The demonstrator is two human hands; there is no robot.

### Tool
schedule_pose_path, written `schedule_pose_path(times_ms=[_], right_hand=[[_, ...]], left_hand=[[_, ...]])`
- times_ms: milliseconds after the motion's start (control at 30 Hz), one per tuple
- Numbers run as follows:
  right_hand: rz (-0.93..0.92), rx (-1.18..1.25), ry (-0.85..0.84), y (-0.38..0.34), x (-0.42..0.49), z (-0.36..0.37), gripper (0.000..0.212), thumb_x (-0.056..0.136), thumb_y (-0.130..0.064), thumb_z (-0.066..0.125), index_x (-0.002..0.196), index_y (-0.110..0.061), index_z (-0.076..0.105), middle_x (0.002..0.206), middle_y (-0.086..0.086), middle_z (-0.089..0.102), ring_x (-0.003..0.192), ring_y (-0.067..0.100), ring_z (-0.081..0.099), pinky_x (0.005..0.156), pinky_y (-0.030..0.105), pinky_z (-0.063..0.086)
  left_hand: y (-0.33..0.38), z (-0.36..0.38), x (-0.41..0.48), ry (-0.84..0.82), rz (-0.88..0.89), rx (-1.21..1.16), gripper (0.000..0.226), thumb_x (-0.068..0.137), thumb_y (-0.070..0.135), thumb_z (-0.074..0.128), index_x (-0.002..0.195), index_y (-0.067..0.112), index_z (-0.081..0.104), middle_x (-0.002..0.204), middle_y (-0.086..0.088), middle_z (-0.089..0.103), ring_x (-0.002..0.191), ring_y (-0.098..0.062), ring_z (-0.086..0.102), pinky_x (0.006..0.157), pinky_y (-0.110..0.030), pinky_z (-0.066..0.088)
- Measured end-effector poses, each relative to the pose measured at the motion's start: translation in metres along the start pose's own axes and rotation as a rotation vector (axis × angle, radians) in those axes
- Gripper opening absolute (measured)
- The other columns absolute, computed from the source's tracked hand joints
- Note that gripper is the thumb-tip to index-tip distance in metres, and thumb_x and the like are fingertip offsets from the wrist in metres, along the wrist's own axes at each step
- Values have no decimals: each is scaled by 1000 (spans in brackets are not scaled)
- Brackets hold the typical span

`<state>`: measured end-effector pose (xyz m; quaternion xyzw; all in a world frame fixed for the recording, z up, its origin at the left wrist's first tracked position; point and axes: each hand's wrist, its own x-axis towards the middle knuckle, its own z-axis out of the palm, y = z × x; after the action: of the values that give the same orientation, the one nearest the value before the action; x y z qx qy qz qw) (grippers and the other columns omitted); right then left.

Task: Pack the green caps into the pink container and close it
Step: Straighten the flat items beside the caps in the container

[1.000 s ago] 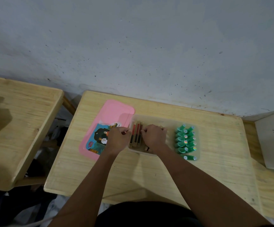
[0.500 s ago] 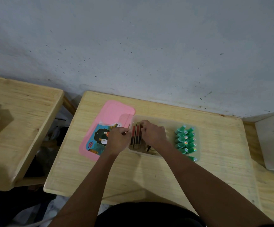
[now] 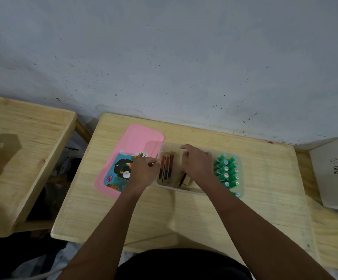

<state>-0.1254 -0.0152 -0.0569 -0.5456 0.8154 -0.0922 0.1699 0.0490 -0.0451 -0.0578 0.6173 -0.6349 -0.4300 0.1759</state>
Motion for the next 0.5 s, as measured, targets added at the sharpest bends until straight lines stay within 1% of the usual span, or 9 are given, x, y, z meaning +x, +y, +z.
schedule_pose_path(times_ms=[67, 100, 167, 233, 300, 400, 433, 500], right_hand=[[106, 26, 22, 13, -4, -6, 31, 94, -34, 46, 122, -31, 59, 100, -5, 73, 95, 20, 67, 99, 39, 36], [142, 7, -11, 18, -7, -7, 30, 93, -40, 48, 120, -30, 59, 101, -5, 73, 97, 21, 67, 99, 39, 38], [174, -51, -119, 23, -14, -5, 37, 89, -53, 52, 116, -28, 55, 96, -4, 73, 96, 22, 68, 93, 38, 43], [180, -65, -186, 22, -20, -2, 46, 86, -59, 56, 118, -27, 49, 94, -2, 72, 94, 24, 68, 87, 36, 48], [200, -19, -194, 20, -23, -2, 51, 86, -57, 60, 124, -26, 44, 98, 0, 71, 95, 24, 68, 84, 36, 50], [268, 72, -188, 19, -25, 1, 54, 86, -45, 62, 131, -24, 42, 102, 1, 71, 96, 25, 67, 84, 36, 51], [298, 106, -182, 20, -26, 1, 55, 86, -43, 61, 133, -23, 43, 103, 2, 71, 97, 25, 67, 84, 36, 51], [363, 235, -152, 23, -25, 4, 55, 86, -49, 57, 133, -22, 48, 106, 1, 71, 97, 23, 67, 83, 35, 51]], left_hand=[[0, 0, 0, -1, 5, 2, 30, 90, 20, 60, 114, 4, 66, 101, -11, 72, 82, -17, 65, 81, -26, 52], [0, 1, 0, 0, 8, 2, 30, 90, 20, 60, 114, 4, 67, 101, -12, 73, 81, -16, 64, 80, -25, 51], [0, 1, 1, -3, 8, 5, 30, 90, 20, 60, 114, 3, 66, 101, -13, 72, 80, -16, 63, 79, -23, 49], [1, 1, 0, -8, 13, 16, 30, 90, 19, 60, 114, 3, 66, 102, -13, 72, 80, -15, 61, 78, -21, 46], [2, 2, 0, -1, 14, 15, 29, 90, 18, 60, 114, 2, 66, 103, -13, 72, 81, -14, 61, 78, -20, 44], [3, 1, -1, 5, 24, 37, 28, 91, 17, 58, 114, 2, 67, 103, -12, 72, 81, -13, 60, 78, -20, 44], [4, 1, -1, 2, 27, 43, 28, 91, 17, 58, 113, 2, 67, 101, -12, 72, 80, -14, 61, 78, -22, 46], [4, 1, -2, 1, 36, 54, 27, 92, 17, 57, 112, 3, 67, 98, -12, 72, 78, -16, 61, 79, -24, 49]])
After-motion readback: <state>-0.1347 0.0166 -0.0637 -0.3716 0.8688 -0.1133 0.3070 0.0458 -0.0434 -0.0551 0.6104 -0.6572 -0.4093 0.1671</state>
